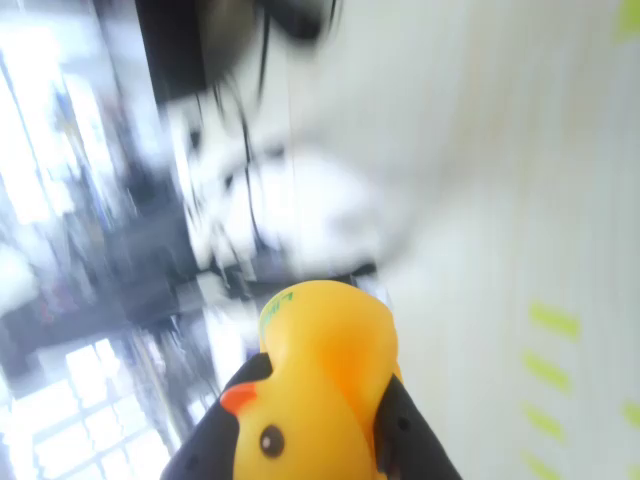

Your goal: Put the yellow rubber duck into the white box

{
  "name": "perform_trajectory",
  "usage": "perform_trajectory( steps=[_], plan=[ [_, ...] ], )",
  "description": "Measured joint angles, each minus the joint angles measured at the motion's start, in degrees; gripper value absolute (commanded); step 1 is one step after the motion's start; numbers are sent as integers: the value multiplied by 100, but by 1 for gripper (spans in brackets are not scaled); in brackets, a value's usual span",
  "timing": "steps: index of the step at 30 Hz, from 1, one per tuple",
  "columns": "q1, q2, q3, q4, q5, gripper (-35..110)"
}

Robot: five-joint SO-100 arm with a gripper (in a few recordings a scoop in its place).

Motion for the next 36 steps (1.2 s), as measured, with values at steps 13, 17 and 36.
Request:
perform_trajectory(
  steps=[13,17,36],
  plan=[
    [2531,-272,3876,-4192,202,0],
    [2848,-809,4482,-5089,-176,0],
    [3032,-1257,6416,-6021,-3032,0]
  ],
)
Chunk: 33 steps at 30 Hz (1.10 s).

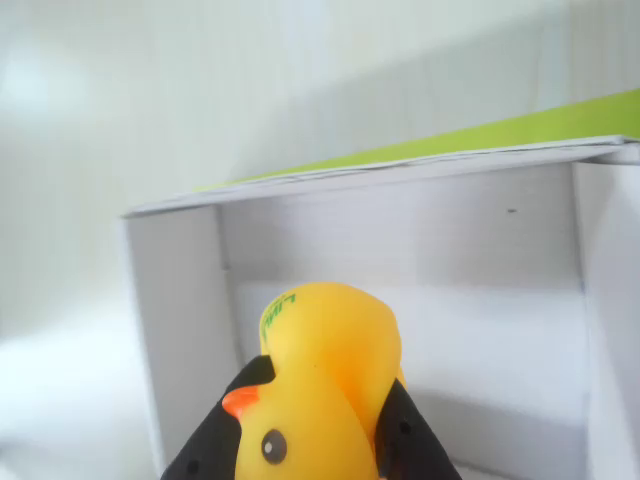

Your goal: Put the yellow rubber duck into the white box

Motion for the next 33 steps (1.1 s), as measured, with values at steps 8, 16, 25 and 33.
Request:
perform_trajectory(
  steps=[8,16,25,33],
  plan=[
    [53,0,0,255,53,3],
    [-18,0,0,483,132,23],
    [-18,0,0,483,123,37],
    [-88,0,0,501,123,40]
  ],
)
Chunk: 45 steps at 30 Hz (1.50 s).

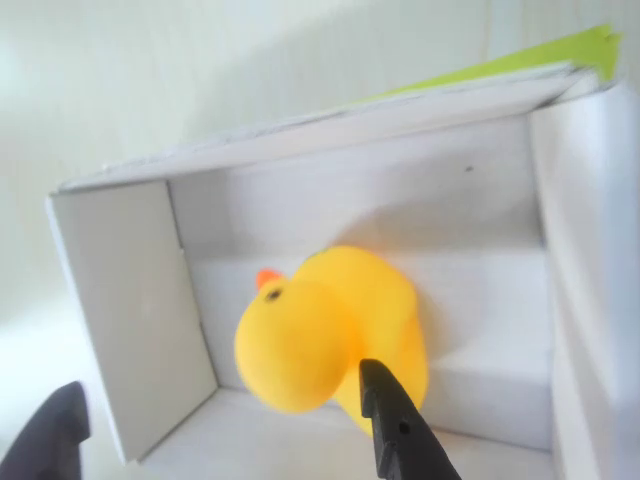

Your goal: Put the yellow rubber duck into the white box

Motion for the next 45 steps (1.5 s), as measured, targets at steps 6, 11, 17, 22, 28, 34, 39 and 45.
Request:
perform_trajectory(
  steps=[6,11,17,22,28,34,39,45],
  plan=[
    [-229,18,-325,765,554,21],
    [-668,756,-1310,1811,1740,0],
    [-1503,2241,-2443,2918,2953,0],
    [-2540,4061,-2162,2848,3612,0],
    [-4254,6346,-26,2619,4157,0],
    [-5238,8253,3340,1890,4702,0],
    [-5484,9475,5484,1723,4904,0],
    [-5467,10433,6812,1898,4913,0]
  ],
)
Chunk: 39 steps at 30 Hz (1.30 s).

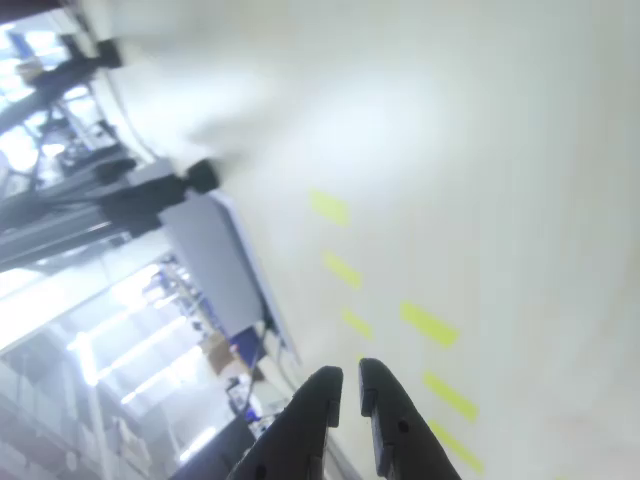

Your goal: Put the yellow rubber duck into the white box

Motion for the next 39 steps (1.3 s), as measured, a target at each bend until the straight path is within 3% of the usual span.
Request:
perform_trajectory(
  steps=[39],
  plan=[
    [343,290,492,185,0,0]
  ],
)
